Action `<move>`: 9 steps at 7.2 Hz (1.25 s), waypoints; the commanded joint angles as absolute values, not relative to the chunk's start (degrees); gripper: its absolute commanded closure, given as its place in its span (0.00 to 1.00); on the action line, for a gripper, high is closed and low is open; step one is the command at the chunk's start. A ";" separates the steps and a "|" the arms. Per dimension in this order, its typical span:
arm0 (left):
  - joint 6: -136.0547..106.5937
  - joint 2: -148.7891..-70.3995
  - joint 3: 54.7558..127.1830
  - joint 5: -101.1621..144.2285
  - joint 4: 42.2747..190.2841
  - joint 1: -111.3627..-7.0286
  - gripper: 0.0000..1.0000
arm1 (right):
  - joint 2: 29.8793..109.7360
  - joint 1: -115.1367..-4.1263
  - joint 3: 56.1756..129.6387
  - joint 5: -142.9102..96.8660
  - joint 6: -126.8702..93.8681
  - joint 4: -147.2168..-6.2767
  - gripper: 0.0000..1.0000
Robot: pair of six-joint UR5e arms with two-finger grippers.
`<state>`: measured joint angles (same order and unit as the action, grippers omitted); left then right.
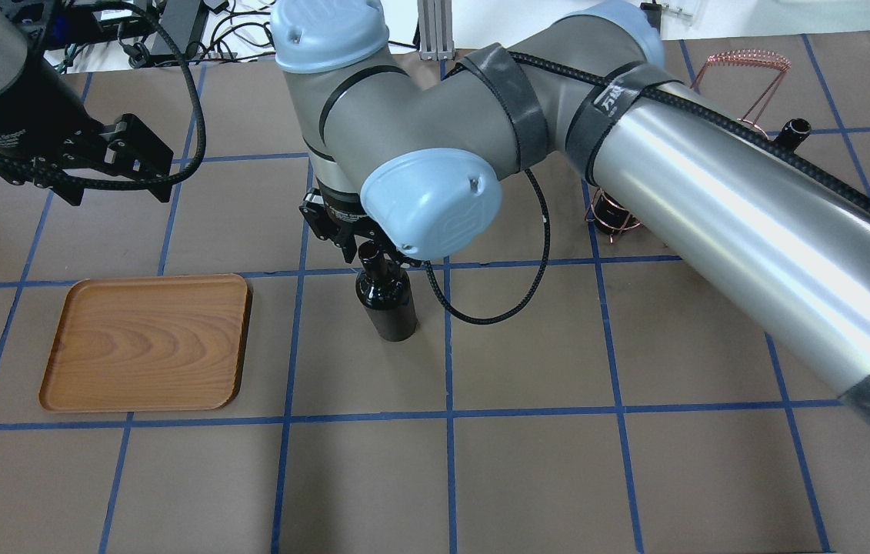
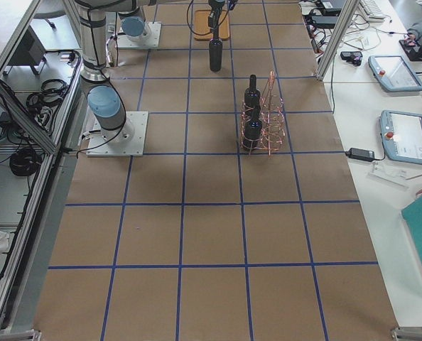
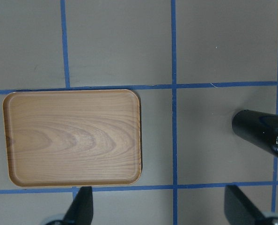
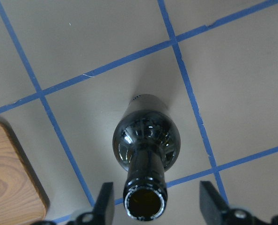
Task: Take wine from basket and place on tray
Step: 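Release the upright bottle on the table and raise the right gripper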
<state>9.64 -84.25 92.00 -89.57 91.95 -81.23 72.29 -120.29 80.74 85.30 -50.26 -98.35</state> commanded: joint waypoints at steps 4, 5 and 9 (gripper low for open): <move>7.84 -85.08 92.64 -89.56 91.41 -82.08 0.00 | 87.42 -88.90 77.52 84.80 -3.23 -81.81 0.00; 3.56 -85.43 92.55 -88.95 91.41 -82.79 0.00 | 90.06 -88.77 77.87 90.38 -2.56 -78.95 0.00; -2.46 -86.92 92.81 -86.33 84.65 -93.93 0.00 | 89.04 -95.09 81.48 91.14 -2.99 -86.21 0.00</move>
